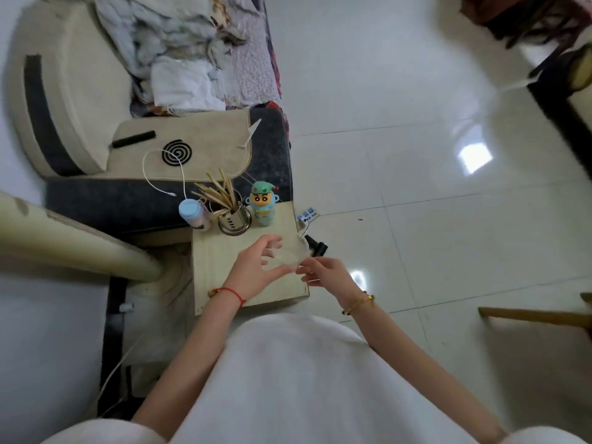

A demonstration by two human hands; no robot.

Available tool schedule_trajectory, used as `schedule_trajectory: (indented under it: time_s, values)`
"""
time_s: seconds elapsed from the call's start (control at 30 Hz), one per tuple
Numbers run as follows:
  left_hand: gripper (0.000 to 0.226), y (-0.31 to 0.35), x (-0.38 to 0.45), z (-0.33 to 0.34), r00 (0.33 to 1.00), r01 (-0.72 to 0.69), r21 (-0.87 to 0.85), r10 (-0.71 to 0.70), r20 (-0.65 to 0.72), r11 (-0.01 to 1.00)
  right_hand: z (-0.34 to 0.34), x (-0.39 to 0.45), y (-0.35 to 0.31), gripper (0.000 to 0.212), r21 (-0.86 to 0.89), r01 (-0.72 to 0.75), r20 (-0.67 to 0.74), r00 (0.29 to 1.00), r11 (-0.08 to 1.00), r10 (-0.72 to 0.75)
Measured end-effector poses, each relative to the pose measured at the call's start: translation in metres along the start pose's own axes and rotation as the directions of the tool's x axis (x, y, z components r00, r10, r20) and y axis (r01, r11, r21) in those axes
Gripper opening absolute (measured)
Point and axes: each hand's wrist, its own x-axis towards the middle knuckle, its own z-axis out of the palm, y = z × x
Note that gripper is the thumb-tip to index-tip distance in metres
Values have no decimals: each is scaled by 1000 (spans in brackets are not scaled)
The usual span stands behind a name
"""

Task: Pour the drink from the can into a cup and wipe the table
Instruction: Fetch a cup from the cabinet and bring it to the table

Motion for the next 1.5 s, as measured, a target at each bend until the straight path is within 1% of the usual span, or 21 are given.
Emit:
schedule_trajectory:
  time_s: [0.13, 0.23, 0.37, 0.47, 0.67, 0.77, 0.9, 1.0, 1.2, 1.37, 1.5]
  values:
    - [66, 15, -10, 4, 994, -72, 6, 71, 88, 997, -1, -31, 16, 25, 113, 48, -136, 990, 992, -32]
    - [65, 29, -12, 12, 973, -145, 26, 138, 187, 989, -3, -55, 27, 24, 218, 86, -243, 970, 972, -31]
    - [69, 55, -11, 34, 915, -266, 76, 227, 332, 961, -18, -87, 43, 24, 309, 127, -370, 929, 943, -4]
    - [66, 75, -13, 60, 854, -346, 77, 280, 439, 935, -32, -114, 59, 25, 390, 179, -468, 883, 903, 26]
    - [62, 112, -35, 121, 700, -486, 58, 349, 622, 872, -53, -170, 99, 27, 489, 280, -632, 766, 826, 114]
    - [57, 125, -53, 156, 610, -549, 37, 370, 700, 835, -62, -200, 126, 28, 530, 335, -688, 706, 779, 165]
    - [58, 143, -86, 208, 486, -631, 6, 389, 783, 776, -77, -243, 166, 28, 557, 397, -746, 625, 729, 229]
    - [57, 155, -118, 253, 406, -671, -33, 404, 819, 741, -91, -282, 196, 29, 556, 444, -783, 565, 703, 262]
    - [59, 182, -202, 352, 231, -708, -134, 407, 884, 693, -130, -375, 271, 29, 531, 490, -837, 430, 691, 338]
    - [60, 199, -272, 432, 89, -741, -203, 392, 915, 640, -156, -445, 332, 28, 523, 519, -852, 322, 676, 413]
    - [61, 209, -323, 484, -14, -767, -248, 372, 928, 592, -165, -493, 371, 29, 522, 547, -848, 250, 655, 468]
